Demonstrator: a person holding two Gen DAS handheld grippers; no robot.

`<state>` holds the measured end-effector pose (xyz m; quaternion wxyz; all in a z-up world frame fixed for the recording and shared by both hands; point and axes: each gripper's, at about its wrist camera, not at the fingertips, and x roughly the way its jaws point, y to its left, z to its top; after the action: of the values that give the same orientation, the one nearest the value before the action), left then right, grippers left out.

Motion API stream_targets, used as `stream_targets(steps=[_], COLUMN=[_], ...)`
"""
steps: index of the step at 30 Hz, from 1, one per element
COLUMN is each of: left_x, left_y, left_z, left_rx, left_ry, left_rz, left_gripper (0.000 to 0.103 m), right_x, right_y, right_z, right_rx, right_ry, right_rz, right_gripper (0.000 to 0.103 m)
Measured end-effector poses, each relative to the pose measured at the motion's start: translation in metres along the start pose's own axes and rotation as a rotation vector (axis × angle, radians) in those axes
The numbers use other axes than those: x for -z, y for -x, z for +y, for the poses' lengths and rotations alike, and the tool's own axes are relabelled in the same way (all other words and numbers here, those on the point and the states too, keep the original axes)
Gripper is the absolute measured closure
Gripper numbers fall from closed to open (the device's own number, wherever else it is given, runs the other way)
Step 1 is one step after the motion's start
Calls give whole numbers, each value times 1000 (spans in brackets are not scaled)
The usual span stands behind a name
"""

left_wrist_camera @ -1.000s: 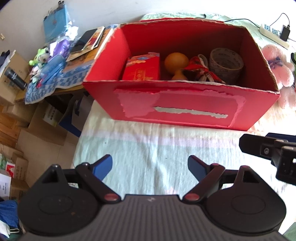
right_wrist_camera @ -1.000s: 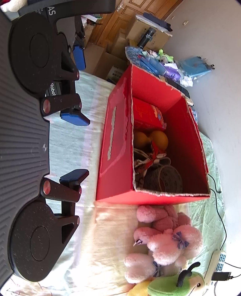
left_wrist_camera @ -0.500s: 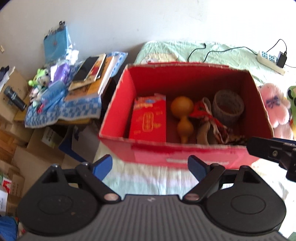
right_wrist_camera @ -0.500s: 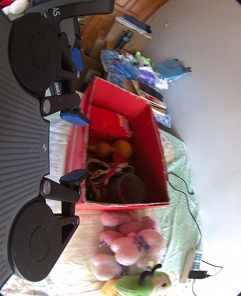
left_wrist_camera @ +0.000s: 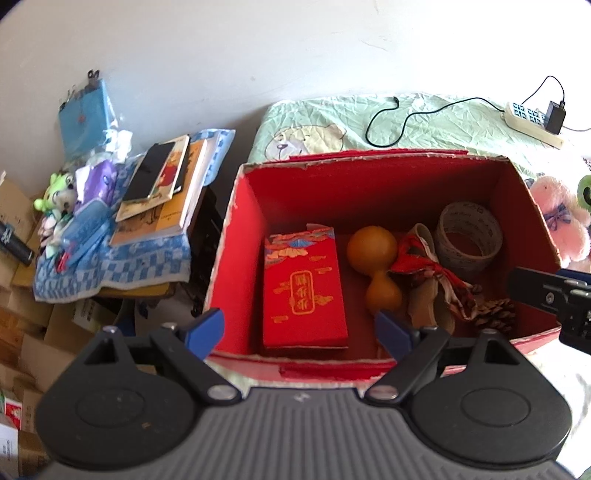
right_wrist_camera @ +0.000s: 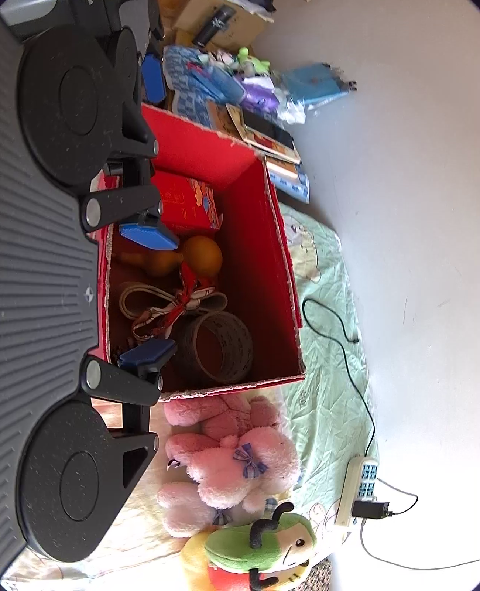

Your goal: Organize objects

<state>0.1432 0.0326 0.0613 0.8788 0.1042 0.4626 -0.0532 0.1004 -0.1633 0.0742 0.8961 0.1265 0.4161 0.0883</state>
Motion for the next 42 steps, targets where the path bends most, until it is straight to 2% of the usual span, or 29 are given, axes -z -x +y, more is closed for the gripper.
stream_targets(steps=[7, 16, 34, 42], left_x=[-1, 0, -12, -12], left_y=[-12, -27, -39, -42], left_z=[3, 6, 14, 9], left_rx=[24, 45, 6, 2], left_ry=[-47, -49, 32, 35], left_rz=[-12, -5, 16, 25], left_gripper=[15, 15, 15, 15], right_x=[4, 5, -22, -24], right_y=[-8, -15, -43, -47], right_z=[5, 11, 17, 11], right_rx=[73, 127, 78, 74], right_ry=[-32, -20, 73, 68], right_rz=[-11, -28, -5, 6], right_gripper=[43, 43, 41, 40])
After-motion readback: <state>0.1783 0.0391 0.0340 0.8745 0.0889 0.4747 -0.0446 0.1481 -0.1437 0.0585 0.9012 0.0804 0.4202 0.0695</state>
